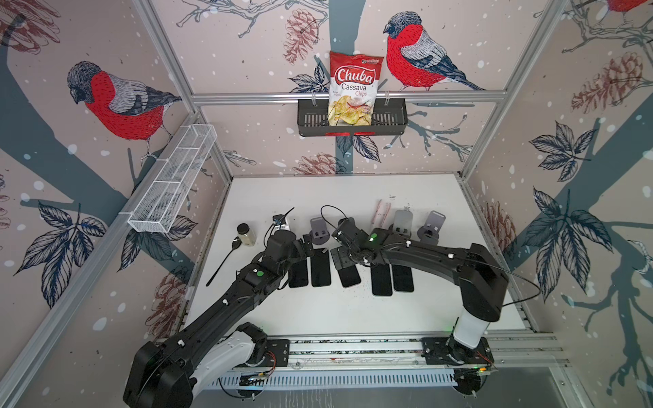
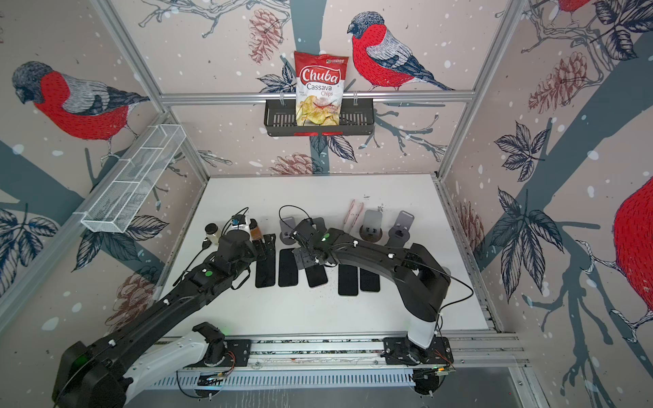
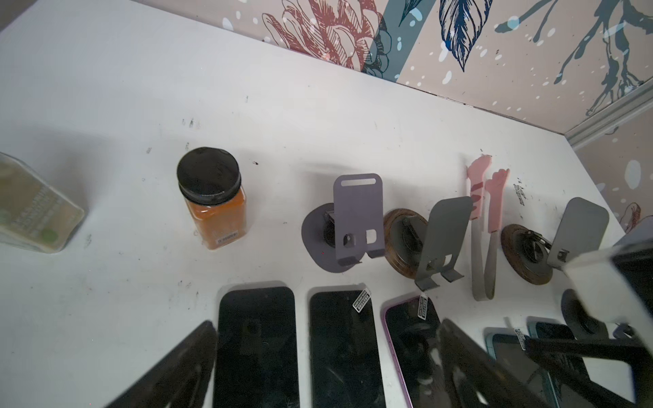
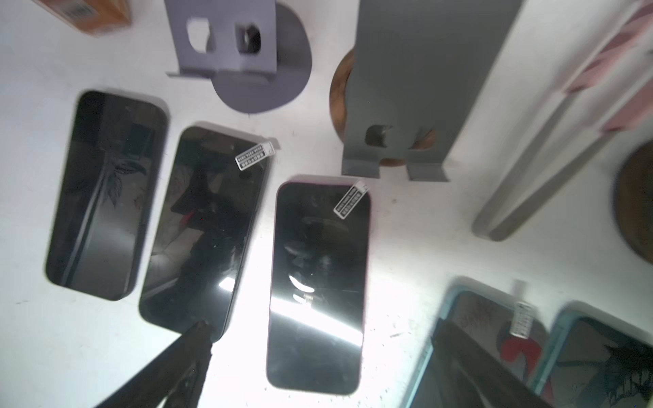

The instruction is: Remove the phone from the phone stand

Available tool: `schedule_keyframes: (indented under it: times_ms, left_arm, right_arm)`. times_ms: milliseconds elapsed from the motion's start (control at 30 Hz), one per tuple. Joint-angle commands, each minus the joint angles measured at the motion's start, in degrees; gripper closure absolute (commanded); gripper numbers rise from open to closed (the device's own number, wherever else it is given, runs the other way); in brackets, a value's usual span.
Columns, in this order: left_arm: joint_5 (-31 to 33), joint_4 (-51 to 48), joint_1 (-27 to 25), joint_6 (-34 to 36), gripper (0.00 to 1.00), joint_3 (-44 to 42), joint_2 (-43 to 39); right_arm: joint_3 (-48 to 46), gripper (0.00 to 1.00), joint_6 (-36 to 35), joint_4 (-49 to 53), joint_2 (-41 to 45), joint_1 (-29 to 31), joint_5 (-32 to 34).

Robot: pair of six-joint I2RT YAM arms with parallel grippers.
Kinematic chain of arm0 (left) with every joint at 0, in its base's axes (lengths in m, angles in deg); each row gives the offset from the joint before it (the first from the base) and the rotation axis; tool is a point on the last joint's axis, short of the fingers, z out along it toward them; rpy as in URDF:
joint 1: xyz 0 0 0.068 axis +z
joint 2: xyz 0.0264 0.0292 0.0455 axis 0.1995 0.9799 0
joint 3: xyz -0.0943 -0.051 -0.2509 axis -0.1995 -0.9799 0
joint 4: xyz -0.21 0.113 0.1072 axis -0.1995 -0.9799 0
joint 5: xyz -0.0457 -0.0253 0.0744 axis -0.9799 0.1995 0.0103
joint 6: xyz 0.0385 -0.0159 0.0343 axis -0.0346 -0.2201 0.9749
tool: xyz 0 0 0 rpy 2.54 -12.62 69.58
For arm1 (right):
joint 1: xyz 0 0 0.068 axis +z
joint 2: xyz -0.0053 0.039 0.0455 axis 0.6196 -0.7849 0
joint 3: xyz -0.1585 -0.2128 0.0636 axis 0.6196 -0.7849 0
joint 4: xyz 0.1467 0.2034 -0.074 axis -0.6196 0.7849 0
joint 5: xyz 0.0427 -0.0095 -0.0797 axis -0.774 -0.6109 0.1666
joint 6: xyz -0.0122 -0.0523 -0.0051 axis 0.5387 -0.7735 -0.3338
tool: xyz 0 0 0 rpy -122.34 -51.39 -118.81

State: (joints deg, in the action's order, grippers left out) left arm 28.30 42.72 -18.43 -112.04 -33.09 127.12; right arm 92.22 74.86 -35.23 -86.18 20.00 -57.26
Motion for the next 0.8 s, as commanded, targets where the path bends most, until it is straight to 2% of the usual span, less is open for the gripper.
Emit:
schedule_keyframes:
  times_ms: [0, 100, 200, 300, 400, 567, 767]
  left_arm:
    - [5.16, -1.72, 0.45, 0.64, 0.04, 1.24, -0.16]
    - [9.34, -2.64, 1.05, 1.09, 0.04, 2.00, -0.32]
    - [13.40, -2.89, 1.72, 1.69, 0.04, 2.70, -0.81]
    - [19.03, -0.72, 2.31, 2.68, 0.04, 2.02, -1.75]
    - [24.48, 3.70, 3.73, 4.95, 0.04, -0.40, -2.90]
    - [25.95, 10.00, 9.62, 7.61, 0.04, -4.68, -4.11]
    - [24.97, 22.37, 15.29, 10.38, 0.04, -11.60, -2.33]
  right_arm:
    - [-2.32, 0.01, -2.57, -1.11, 4.49, -0.72, 6.08]
    - [-6.03, 0.01, -2.68, -3.12, 10.32, -4.08, 10.98]
    - [-9.91, 0.01, -2.52, -5.76, 16.18, -10.69, 14.37]
    - [-14.51, 0.01, -4.52, -11.77, 21.75, -17.32, 19.14]
    - [-20.53, 0.01, -7.69, -21.20, 26.02, -24.35, 20.10]
    - [-32.31, 0.01, -14.09, -39.50, 30.66, -32.78, 21.51]
    - [-41.47, 0.01, -18.14, -54.17, 29.27, -40.72, 20.58]
